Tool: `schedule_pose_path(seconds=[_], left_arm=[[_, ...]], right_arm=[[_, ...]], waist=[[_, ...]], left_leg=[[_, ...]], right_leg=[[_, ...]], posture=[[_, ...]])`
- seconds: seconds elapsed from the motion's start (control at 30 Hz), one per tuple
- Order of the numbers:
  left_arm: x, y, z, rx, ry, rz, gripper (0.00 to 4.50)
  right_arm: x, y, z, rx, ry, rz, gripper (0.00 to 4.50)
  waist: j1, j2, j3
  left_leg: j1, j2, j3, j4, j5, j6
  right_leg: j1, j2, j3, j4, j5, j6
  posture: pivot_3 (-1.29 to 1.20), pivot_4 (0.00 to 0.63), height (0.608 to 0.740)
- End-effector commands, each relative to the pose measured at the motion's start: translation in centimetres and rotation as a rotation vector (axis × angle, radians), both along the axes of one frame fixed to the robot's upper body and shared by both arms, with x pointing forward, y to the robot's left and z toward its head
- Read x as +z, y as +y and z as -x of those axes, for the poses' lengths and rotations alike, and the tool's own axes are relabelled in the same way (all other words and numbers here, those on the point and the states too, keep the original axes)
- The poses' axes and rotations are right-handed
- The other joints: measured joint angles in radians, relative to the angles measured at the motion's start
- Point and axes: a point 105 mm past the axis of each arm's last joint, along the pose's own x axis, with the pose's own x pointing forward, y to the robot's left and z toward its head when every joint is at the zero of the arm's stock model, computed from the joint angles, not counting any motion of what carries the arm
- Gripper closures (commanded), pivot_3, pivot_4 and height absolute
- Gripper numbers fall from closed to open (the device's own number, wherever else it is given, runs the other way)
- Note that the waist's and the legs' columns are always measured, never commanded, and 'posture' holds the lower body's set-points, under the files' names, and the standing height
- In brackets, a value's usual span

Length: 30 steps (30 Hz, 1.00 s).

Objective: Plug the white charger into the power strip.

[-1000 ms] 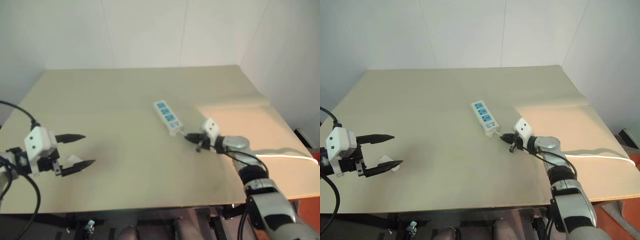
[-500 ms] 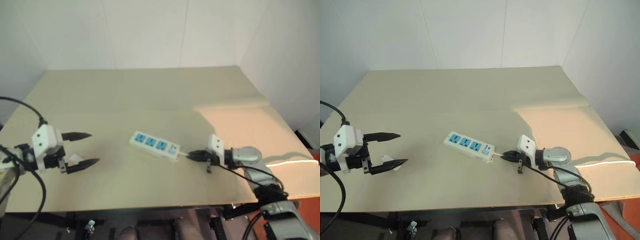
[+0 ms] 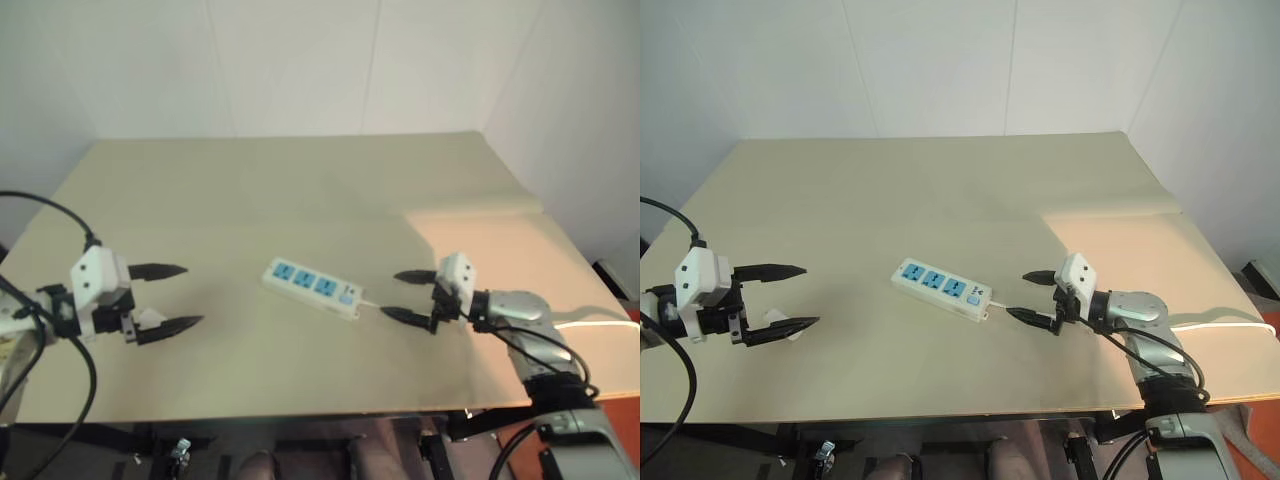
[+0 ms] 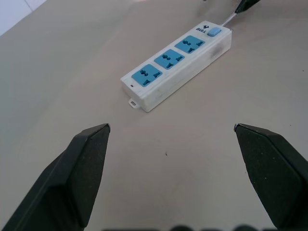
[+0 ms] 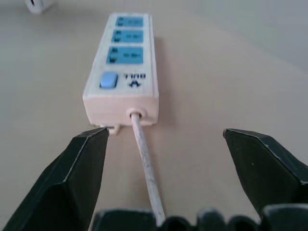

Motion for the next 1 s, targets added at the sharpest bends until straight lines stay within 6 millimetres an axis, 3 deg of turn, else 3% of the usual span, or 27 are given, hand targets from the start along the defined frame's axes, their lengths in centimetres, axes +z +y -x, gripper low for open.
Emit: schedule_pose_path(seconds=[0.03, 0.27, 0.53, 0.83, 1.0], left_arm=[[0.9, -0.1, -0.1, -0.015, -0.042, -0.013, 0.00], [1.1, -0.1, 0.1, -0.018, -0.044, -0.004, 0.00], [1.0, -0.4, 0.0, -0.029, -0.042, -0.003, 0.00], [1.0, -0.4, -0.2, -0.032, -0.044, -0.007, 0.00], [1.1, -0.5, -0.3, -0.035, -0.047, -0.006, 0.00]], right_arm=[[1.5, 0.6, 0.8, 0.005, -0.037, -0.076, 0.02], [1.1, 3.7, 1.0, -0.006, -0.057, -0.155, 0.02], [0.4, 6.2, -0.3, -0.012, -0.068, -0.169, 0.02], [-0.4, 7.5, 0.3, 0.038, -0.044, -0.161, 0.02], [-1.2, 7.4, -0.4, 0.016, -0.014, -0.155, 0.02]], waist=[[0.000, 0.000, 0.000], [0.000, 0.000, 0.000], [0.000, 0.000, 0.000], [0.002, 0.000, 0.000], [0.001, 0.000, 0.000]], left_leg=[[0.000, 0.000, 0.000, 0.000, 0.000, 0.000], [0.000, 0.000, 0.000, 0.000, 0.000, 0.000], [0.000, 0.000, 0.000, 0.000, 0.000, 0.000], [0.000, 0.000, 0.000, 0.000, 0.000, 0.000], [0.000, 0.000, 0.000, 0.000, 0.000, 0.000]], right_leg=[[0.000, 0.000, 0.000, 0.000, 0.000, 0.000], [0.000, 0.000, 0.000, 0.000, -0.002, 0.003], [0.000, 0.000, 0.000, 0.000, -0.001, 0.002], [0.000, 0.000, 0.000, 0.000, 0.000, -0.001], [0.000, 0.000, 0.000, 0.000, 0.001, -0.001]], posture=[[0.00, 0.150, 0.740], [0.00, 0.150, 0.740], [0.00, 0.150, 0.740], [0.00, 0.150, 0.740], [0.00, 0.150, 0.740]])
